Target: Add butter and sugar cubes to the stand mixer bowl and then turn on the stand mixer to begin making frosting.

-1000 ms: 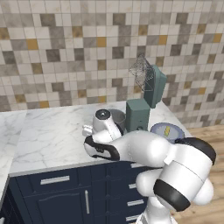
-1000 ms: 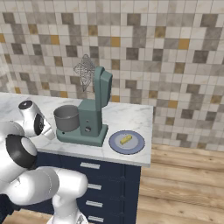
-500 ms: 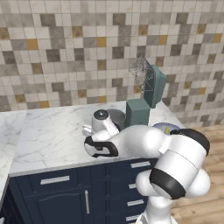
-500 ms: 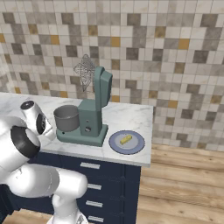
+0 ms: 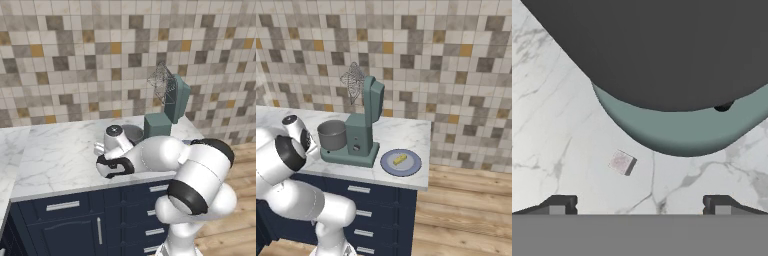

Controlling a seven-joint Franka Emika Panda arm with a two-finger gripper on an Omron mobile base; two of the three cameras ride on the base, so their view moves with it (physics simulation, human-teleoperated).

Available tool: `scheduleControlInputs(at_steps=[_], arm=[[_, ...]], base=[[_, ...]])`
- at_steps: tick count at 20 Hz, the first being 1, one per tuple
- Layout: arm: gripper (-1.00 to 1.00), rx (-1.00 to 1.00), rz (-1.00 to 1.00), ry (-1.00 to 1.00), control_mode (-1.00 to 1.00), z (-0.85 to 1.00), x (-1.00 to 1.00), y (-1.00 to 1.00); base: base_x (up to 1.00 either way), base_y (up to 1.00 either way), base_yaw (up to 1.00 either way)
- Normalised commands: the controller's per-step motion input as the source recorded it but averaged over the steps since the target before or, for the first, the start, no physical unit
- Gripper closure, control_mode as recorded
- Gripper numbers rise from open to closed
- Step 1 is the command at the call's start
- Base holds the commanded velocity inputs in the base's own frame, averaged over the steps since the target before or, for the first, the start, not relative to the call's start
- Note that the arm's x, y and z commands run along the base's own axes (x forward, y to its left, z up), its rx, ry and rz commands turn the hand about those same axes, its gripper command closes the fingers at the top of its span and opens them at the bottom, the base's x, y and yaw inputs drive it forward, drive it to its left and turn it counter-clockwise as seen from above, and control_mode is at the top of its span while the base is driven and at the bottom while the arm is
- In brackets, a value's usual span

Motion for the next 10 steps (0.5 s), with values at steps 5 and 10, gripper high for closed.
scheduleControlInputs(at_steps=[5,10], arm=[[-1.00,0.00,-0.02,0.00,-1.00,-0.18,0.01,0.00],[-1.00,0.00,-0.02,0.00,-1.00,-0.08,0.03,0.00]], base=[[0.00,0.00,0.00],[0.00,0.00,0.00]])
